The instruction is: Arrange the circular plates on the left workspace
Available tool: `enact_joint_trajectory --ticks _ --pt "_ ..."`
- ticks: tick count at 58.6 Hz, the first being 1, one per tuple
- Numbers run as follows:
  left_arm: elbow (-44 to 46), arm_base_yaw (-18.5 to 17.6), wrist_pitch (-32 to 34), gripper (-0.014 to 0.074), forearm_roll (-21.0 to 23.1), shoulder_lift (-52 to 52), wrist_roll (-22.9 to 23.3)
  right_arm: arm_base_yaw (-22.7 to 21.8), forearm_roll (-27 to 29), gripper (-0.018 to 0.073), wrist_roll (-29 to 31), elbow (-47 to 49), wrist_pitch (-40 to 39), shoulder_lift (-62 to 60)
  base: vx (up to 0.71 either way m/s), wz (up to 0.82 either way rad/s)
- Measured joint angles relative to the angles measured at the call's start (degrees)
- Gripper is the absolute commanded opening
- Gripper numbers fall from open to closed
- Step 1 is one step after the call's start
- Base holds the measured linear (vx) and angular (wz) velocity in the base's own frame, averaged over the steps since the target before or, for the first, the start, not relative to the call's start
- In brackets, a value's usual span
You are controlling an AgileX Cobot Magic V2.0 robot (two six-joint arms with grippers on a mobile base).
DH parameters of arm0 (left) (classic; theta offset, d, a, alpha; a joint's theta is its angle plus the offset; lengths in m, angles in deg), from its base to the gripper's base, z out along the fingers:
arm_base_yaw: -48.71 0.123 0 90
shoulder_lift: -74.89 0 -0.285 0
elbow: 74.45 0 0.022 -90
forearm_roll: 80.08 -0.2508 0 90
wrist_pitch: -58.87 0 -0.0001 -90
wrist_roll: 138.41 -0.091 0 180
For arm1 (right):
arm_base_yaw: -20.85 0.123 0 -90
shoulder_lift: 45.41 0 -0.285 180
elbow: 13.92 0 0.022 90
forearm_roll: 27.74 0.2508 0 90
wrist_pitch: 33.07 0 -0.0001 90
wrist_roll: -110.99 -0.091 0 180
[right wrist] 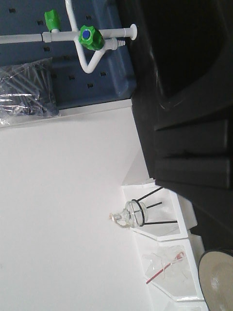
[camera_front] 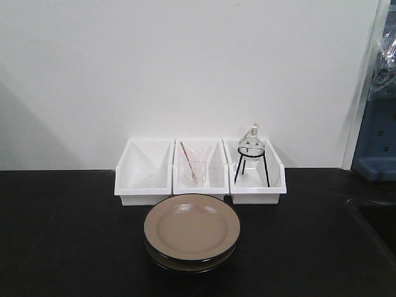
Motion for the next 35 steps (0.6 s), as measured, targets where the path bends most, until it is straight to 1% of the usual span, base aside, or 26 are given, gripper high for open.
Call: enact_joint_trajectory --ticks 5,8,12,17,22,35 --pt "-6.32 0.51 2.31 0.0000 -4.94 5.10 2.98 0.00 0.00 0.0000 0.00 0.00 0.00 0.00 0.00 0.00" --pt "-10.17 1.09 3.04 0.0000 -8.30 8.14 5.89 0.00 0.00 0.0000 0.00 0.00 0.00 0.00 0.00 0.00" --pt "-12.16 2.03 2.41 0.0000 -11.89 12.10 9.58 0.00 0.00 0.0000 0.00 0.00 0.00 0.00 0.00 0.00" --pt "-12.40 3.16 -0.01 0.0000 -14.95 15.46 11.49 0.00 0.00 0.0000 0.00 0.00 0.00 0.00 0.00 0.00" --pt "-12.40 3.79 -1.60 0.0000 -16.17 16.15 12.03 0.00 0.00 0.0000 0.00 0.00 0.00 0.00 0.00 0.00" --pt "-12.40 3.86 -2.86 0.0000 -16.45 16.35 12.40 0.00 0.00 0.0000 0.00 0.00 0.05 0.00 0.00 0.00"
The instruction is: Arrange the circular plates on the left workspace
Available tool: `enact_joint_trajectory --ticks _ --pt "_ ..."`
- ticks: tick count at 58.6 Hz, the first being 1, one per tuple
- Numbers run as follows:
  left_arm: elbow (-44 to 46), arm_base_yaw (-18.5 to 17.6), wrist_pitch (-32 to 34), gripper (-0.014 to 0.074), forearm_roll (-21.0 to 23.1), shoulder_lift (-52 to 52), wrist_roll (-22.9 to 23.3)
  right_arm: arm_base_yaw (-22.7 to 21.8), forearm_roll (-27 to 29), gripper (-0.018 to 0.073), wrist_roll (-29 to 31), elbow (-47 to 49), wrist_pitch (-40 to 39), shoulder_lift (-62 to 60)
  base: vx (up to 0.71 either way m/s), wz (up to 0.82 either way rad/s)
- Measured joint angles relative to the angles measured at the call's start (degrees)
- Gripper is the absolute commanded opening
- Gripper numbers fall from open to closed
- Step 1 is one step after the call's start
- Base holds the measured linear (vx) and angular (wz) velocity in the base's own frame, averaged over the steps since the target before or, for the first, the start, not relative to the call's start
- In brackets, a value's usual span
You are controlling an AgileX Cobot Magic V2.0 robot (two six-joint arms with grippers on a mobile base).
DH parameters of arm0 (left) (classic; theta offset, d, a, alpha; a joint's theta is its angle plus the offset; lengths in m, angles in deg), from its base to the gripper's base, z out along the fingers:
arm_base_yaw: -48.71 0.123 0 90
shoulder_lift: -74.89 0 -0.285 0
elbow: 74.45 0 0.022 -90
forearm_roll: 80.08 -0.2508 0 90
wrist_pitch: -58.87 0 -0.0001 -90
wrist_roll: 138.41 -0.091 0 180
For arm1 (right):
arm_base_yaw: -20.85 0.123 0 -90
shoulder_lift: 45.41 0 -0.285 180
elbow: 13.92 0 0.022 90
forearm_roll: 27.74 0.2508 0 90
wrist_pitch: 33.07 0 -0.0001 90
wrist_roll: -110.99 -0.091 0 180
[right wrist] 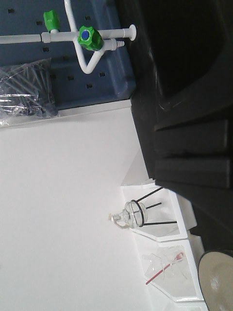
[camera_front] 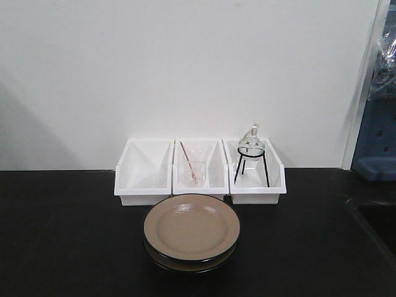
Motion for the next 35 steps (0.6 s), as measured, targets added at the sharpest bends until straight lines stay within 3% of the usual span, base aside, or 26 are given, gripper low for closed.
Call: enact_joint_trajectory --ticks 35 --pt "0.00 -0.07 0.00 0.0000 -0.11 0.00 0.02 0.00 0.11 0.0000 0.00 0.00 0.00 0.00 0.00 0.00"
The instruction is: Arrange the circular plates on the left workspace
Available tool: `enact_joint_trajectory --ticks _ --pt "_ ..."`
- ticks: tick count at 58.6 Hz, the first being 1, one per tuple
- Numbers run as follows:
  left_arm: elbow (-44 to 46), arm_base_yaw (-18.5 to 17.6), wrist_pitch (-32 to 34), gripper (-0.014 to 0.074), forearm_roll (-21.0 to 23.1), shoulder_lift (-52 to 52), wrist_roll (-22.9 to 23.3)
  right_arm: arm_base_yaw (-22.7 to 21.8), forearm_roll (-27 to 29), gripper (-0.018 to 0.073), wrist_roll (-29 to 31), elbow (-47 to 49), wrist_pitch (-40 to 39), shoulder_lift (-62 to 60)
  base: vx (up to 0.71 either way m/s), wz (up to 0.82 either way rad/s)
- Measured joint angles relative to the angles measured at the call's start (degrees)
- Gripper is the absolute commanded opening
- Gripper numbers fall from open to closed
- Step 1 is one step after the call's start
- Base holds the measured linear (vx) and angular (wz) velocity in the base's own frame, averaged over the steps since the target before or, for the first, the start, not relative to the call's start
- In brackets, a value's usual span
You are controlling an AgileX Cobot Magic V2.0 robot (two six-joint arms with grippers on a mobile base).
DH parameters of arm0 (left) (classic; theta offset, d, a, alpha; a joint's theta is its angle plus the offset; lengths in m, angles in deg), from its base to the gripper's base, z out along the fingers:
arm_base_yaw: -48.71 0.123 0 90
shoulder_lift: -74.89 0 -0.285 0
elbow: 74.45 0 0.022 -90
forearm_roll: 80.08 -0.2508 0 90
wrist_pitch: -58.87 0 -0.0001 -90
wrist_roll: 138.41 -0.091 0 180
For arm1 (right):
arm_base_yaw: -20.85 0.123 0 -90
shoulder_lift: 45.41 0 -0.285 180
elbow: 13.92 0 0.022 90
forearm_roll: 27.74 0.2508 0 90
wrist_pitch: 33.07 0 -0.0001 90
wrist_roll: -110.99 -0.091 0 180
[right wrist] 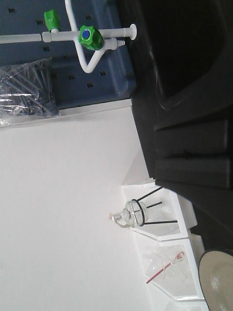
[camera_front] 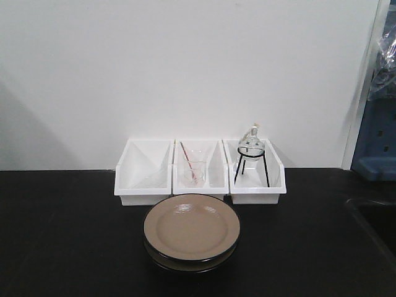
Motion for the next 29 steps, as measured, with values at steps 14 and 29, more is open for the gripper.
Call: enact_joint_trajectory --ticks 14,29 --pt "0.00 0.00 0.00 0.0000 -0.02 0.00 0.00 0.00 0.05 0.0000 0.00 0.00 0.00 0.00 0.00 0.00" --pt "0.00 0.00 0.00 0.0001 -0.02 0.00 0.00 0.00 -19.33 0.0000 -15.84 0.00 4.05 0.00 0.00 0.00"
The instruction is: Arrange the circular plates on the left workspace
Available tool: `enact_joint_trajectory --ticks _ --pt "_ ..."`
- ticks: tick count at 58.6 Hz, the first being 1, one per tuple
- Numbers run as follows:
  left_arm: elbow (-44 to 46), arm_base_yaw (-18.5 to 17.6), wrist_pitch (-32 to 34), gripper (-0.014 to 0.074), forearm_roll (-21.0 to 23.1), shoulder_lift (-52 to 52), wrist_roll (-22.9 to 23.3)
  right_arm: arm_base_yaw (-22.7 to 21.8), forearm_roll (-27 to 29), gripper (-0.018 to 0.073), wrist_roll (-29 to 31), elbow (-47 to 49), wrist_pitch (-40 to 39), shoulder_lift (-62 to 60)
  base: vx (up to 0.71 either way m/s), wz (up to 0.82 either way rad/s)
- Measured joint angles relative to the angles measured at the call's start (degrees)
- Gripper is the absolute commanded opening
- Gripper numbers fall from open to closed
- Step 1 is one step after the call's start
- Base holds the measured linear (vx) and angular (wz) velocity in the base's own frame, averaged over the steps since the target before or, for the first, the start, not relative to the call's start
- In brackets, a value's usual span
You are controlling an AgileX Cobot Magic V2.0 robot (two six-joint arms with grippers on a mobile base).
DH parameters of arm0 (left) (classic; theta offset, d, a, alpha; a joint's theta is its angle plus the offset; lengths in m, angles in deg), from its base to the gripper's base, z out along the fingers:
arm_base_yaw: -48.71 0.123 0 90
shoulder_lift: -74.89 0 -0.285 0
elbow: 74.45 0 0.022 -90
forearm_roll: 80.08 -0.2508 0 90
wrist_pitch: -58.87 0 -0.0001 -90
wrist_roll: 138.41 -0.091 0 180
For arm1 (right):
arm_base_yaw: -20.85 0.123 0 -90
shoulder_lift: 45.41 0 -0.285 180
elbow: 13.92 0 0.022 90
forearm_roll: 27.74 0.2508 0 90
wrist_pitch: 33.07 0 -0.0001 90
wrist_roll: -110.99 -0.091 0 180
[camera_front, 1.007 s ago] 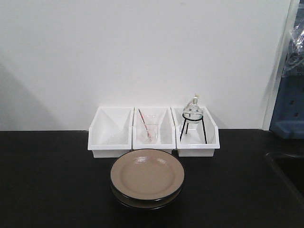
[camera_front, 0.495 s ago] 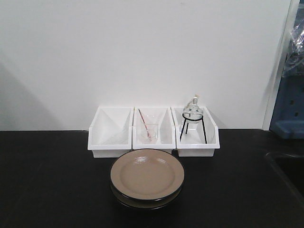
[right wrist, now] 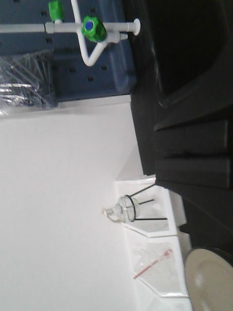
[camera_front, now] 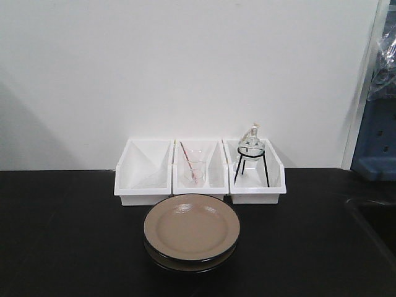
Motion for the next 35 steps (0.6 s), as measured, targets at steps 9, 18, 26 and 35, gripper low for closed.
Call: enact_joint_trajectory --ticks 9,18,26,35 --pt "0.00 0.00 0.00 0.0001 0.00 0.00 0.00 0.00 -28.92 0.0000 -26.65 -0.79 7.76 0.00 0.00 0.00" --pt "0.00 0.00 0.00 0.0001 0.00 0.00 0.00 0.00 -39.25 0.0000 -37.36 -8.26 3.71 -3.27 0.00 0.00" --pt "0.00 0.00 0.00 0.0001 0.00 0.00 0.00 0.00 -40.66 0.0000 -35.84 -18.85 -3.22 -11.38 0.00 0.00" --pt "0.00 0.00 0.00 0.0003 0.00 0.00 0.00 0.00 -40.87 0.0000 -34.23 -27.90 -4.11 -22.37 0.00 0.00"
